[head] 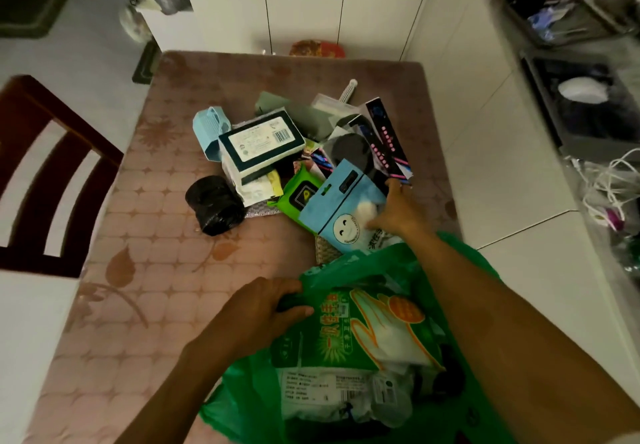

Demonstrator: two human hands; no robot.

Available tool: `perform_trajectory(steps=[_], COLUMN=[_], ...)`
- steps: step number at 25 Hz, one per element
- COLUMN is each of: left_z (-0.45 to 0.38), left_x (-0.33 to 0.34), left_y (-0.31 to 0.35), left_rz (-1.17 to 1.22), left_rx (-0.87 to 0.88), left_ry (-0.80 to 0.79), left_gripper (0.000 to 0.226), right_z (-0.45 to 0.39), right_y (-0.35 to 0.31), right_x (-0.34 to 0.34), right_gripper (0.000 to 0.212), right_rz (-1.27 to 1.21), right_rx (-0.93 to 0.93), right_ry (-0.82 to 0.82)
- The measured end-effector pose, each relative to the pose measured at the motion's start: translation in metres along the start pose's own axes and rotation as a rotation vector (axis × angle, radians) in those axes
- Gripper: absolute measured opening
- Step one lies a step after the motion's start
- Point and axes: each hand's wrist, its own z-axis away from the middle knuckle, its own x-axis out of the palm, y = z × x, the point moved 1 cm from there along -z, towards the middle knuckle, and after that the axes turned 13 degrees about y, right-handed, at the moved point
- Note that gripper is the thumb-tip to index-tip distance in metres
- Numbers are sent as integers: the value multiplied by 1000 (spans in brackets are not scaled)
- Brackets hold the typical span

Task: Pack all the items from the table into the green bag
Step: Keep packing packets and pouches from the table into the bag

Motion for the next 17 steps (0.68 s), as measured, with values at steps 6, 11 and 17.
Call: perform_trajectory(steps=[6, 11, 17], left_z=[-6, -19, -20], left_x=[-7, -20, -24], left_y=[9, 18, 39], left_rz=[27, 85, 141], left_rx=[-57, -111, 7], left_ry=[161, 375, 391], left_gripper=[21, 26, 15], right_z=[32, 135, 239], right_y=[-19, -45, 19], right_x=[-30, -134, -95], right_gripper=[21, 35, 38], right_rz=[-186, -716, -86], right_rx=[-146, -298, -662], right_ry=[6, 376, 191])
